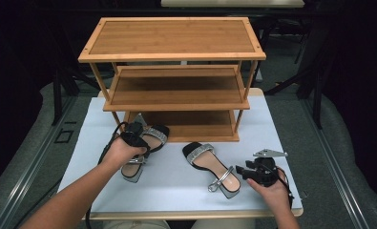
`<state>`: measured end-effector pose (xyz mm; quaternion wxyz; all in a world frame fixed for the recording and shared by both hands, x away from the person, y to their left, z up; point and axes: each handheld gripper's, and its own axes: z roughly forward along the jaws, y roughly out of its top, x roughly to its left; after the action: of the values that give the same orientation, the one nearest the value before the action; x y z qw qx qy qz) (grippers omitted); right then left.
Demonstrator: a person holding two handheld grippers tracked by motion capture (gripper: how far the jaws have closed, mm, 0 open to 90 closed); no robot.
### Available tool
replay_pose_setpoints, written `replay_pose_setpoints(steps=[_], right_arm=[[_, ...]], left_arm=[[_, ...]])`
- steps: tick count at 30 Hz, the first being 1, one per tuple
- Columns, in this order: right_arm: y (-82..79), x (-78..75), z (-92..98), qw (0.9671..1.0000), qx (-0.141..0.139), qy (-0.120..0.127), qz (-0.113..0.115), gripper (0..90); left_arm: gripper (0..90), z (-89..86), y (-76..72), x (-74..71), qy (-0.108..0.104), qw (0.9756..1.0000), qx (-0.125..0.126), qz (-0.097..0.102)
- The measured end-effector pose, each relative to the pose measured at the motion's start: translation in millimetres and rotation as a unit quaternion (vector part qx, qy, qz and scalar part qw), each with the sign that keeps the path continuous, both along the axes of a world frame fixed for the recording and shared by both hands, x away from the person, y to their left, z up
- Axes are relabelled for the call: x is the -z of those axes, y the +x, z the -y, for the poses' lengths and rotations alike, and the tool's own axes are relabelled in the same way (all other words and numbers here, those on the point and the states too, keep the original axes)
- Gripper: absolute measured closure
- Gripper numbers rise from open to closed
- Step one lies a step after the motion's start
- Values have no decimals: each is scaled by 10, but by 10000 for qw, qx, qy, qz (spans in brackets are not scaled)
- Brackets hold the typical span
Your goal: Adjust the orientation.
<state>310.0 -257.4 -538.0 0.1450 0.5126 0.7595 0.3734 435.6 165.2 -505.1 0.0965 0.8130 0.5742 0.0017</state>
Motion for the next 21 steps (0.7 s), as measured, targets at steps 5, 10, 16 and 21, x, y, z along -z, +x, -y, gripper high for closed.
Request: replay_pose_setpoints(steps=[5,10,16,21], right_arm=[[5,12,0,10000,1,3,-16,483],[7,19,-11,10000,22,-15,15,482],[4,17,-19,10000,-13,1,-24,481],[-2,8,-23,10000,8,-14,12,480]], left_arm=[[381,-51,-41,-64,-137,9999,-2,-17],[383,-117,-145,-271,-236,9993,283,36],[408,-217,-347,-625,-427,9971,557,278],[409,-364,-479,-827,-557,9948,726,440]])
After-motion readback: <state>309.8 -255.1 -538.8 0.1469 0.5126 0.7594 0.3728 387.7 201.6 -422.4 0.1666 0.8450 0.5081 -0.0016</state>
